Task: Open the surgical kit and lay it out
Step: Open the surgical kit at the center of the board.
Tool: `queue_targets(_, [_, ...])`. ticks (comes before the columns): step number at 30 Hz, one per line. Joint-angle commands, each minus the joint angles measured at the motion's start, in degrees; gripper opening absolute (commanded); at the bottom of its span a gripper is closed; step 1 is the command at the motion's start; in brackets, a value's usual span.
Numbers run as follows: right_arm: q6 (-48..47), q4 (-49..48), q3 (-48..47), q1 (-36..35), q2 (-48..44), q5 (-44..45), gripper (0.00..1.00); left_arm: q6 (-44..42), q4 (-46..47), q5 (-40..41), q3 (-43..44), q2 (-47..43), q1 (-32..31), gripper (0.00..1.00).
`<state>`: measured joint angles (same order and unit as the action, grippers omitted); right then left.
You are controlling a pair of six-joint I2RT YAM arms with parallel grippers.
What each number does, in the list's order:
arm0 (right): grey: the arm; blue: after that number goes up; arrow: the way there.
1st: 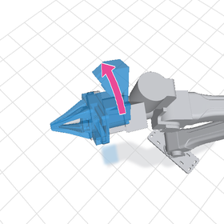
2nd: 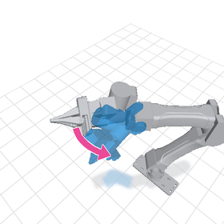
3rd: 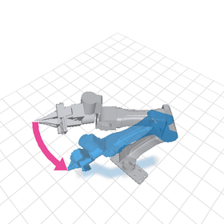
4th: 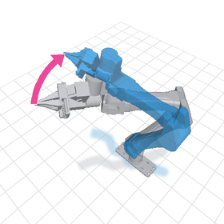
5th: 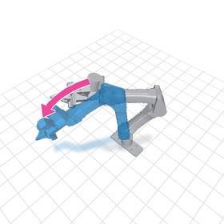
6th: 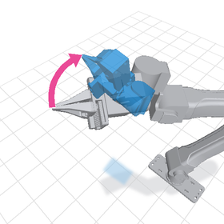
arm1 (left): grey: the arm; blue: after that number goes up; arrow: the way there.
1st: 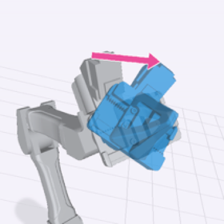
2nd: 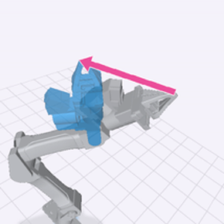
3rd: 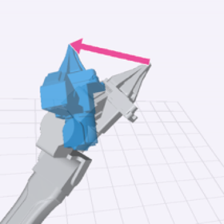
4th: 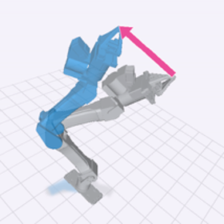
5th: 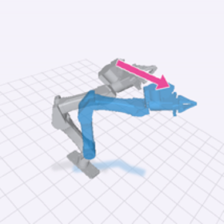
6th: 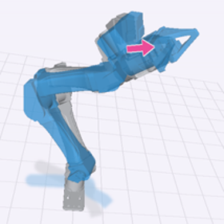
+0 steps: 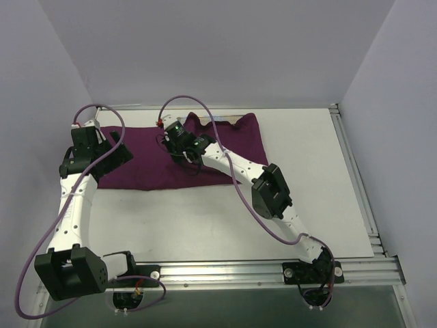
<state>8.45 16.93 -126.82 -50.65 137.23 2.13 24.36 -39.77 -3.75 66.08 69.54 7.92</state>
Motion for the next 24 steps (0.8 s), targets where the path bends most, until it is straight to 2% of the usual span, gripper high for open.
queue_targets(1, [0.6, -0.4, -2.2, 0.3, -2.8, 0.5, 0.0, -0.7, 2.3, -1.1, 0.0, -1.4, 0.0, 0.94])
queue_targets(5, [1.1, -0.7, -2.2, 0.9, -3.2, 1.3, 0.0, -0.5, 2.4, -1.7, 0.0, -1.2, 0.0, 0.94])
queue_targets(9, [2.4, -1.4, 1.4, 4.7, -7.1, 7.4, 0.0, 0.6, 3.3, -5.0, -0.5, -1.0, -0.1, 0.94])
queue_targets(13, [3.9, -3.7, 12.7, 16.5, -17.2, 13.3, 0.0, 2.0, 5.4, -9.6, -2.4, -0.9, -0.1, 0.94])
queue_targets(14, [4.5, -3.9, 18.2, 23.3, -22.2, 14.0, 0.0, 2.2, 6.4, -10.4, -2.9, -0.5, -0.2, 0.94])
queue_targets(16, [5.0, -7.3, 25.2, 30.5, -27.9, 13.7, 0.0, 2.8, 7.1, -13.1, -3.9, 0.3, -0.2, 0.94])
queue_targets(17, [5.4, -8.5, 28.5, 37.5, -33.2, 13.7, 0.0, 3.0, 7.9, -14.3, -4.2, 1.4, -0.2, 0.94])
queue_targets(19, [5.6, -10.1, 36.2, 43.9, -38.8, 15.3, 0.0, 3.2, 8.5, -16.7, -4.6, 2.7, -0.3, 0.94])
queue_targets(20, [5.3, -10.2, 38.0, 48.8, -40.2, 16.3, 0.0, 3.4, 9.0, -17.6, -4.8, 3.8, -0.3, 0.94])
queue_targets(22, [4.8, -9.9, 41.7, 53.3, -41.7, 16.9, 0.0, 4.1, 10.0, -19.4, -5.3, 4.7, -0.5, 0.94])
queue_targets(24, [4.9, -6.9, 41.9, 56.7, -41.1, 17.5, 0.14, 4.5, 10.2, -19.7, -5.3, 5.8, -1.0, 0.94])
